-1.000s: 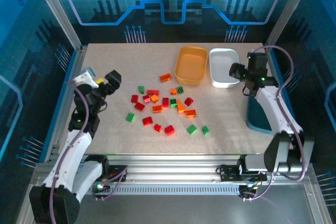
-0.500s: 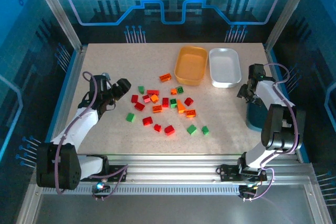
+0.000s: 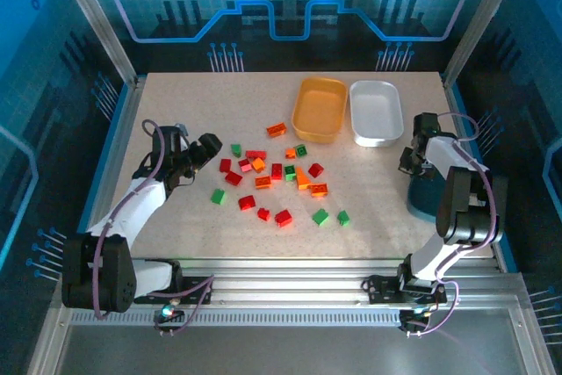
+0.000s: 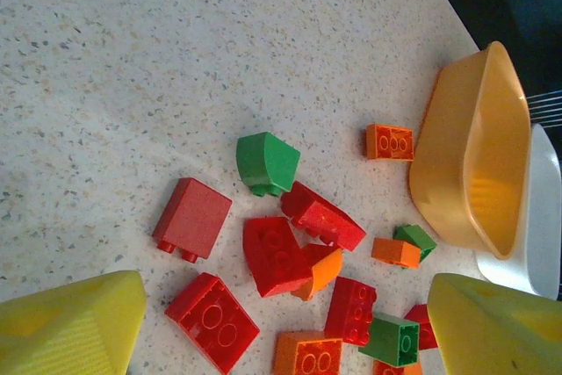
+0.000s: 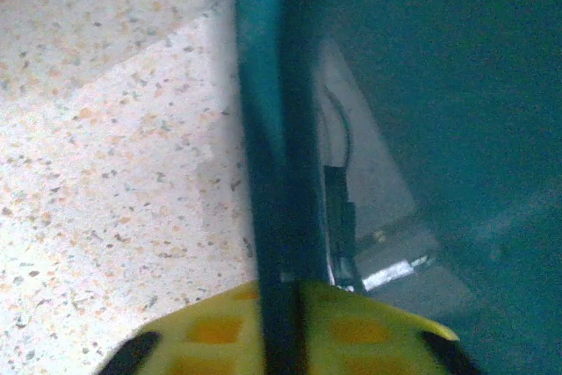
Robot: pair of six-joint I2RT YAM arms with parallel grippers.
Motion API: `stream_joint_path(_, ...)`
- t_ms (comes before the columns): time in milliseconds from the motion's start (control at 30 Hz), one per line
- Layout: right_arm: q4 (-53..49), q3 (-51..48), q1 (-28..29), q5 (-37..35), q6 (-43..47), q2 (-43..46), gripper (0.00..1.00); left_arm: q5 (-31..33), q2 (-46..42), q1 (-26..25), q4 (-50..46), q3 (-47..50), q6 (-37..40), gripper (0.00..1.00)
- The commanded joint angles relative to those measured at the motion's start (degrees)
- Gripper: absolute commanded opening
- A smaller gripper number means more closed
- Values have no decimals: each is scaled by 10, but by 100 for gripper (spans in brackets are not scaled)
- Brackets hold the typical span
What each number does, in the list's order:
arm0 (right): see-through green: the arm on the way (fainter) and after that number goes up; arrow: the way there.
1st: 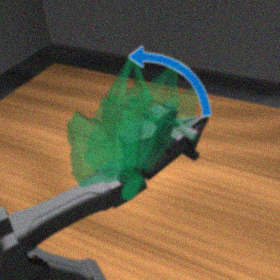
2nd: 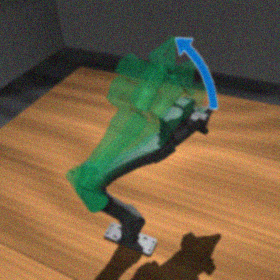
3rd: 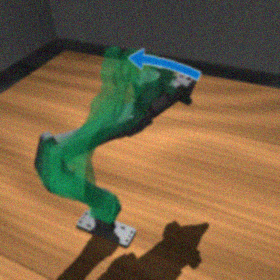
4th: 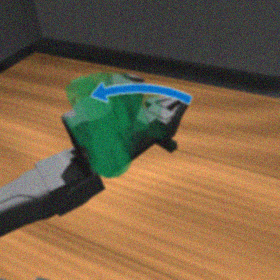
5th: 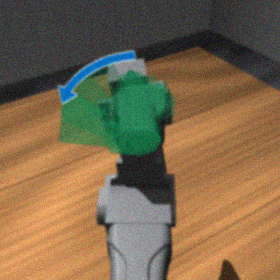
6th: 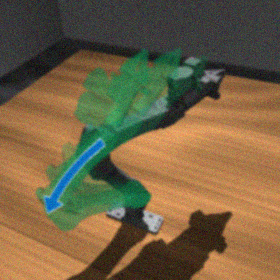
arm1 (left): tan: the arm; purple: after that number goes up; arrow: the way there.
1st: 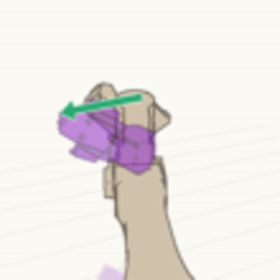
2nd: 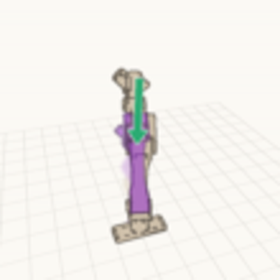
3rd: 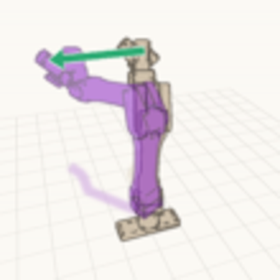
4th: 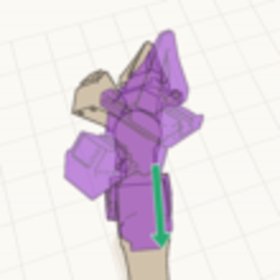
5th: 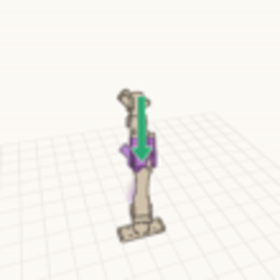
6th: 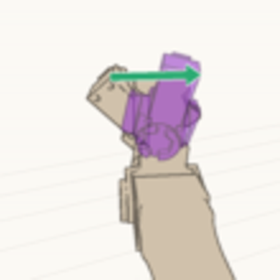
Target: Sort the legos into containers by color
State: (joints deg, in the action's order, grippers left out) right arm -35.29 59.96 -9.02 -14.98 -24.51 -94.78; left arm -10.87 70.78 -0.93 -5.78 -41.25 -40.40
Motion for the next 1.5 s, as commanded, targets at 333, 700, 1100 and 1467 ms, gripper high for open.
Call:
stream_joint_path(333, -40, 7, 75, -82, -18, 125, 0, -17, -42, -4, -47, -51, 11, 85)
stream_joint_path(700, -40, 139, 311, -108, -42, 171, 0, -5, -31, -3, -43, -75, 2, 86)
stream_joint_path(1100, 114, 362, 461, -60, 35, -46, 0, -5, -2, 1, -59, -100, -3, 86)
stream_joint_path(1467, 166, 602, 471, 4, 82, -273, 0, -16, 3, 9, 5, -43, -32, 86)
